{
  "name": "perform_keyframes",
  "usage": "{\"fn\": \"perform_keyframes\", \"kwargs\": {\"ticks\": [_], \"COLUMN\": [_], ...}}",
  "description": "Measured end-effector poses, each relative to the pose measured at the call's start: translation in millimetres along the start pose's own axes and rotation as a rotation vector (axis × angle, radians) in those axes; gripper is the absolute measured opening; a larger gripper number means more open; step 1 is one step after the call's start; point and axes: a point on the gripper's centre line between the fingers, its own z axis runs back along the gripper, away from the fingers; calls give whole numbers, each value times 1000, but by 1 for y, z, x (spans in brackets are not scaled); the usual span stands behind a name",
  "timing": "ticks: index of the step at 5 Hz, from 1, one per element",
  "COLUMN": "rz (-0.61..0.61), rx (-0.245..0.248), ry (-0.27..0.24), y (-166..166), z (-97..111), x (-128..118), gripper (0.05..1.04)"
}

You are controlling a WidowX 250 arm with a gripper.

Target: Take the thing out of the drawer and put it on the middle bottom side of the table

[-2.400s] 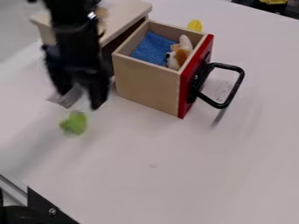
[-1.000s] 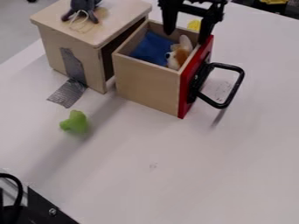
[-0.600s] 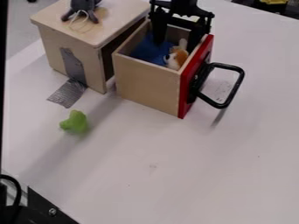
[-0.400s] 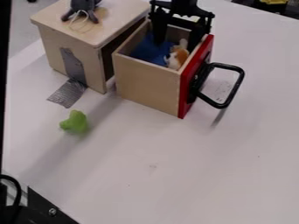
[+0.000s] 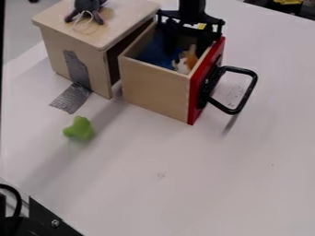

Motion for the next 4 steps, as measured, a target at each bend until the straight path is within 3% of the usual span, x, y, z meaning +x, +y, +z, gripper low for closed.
{"fn": "perform_keyframes", "kwargs": {"ticks": [1,2,3,4], "rz": [26,31,34,17], "rx": [-4,2,1,-9], "ry": [-21,-36,-34,-39], "y": [0,-1,0,2], "z": [2,0,0,5], "x": [-11,-20,-21,-21], "gripper": [375,185,102,80]}}
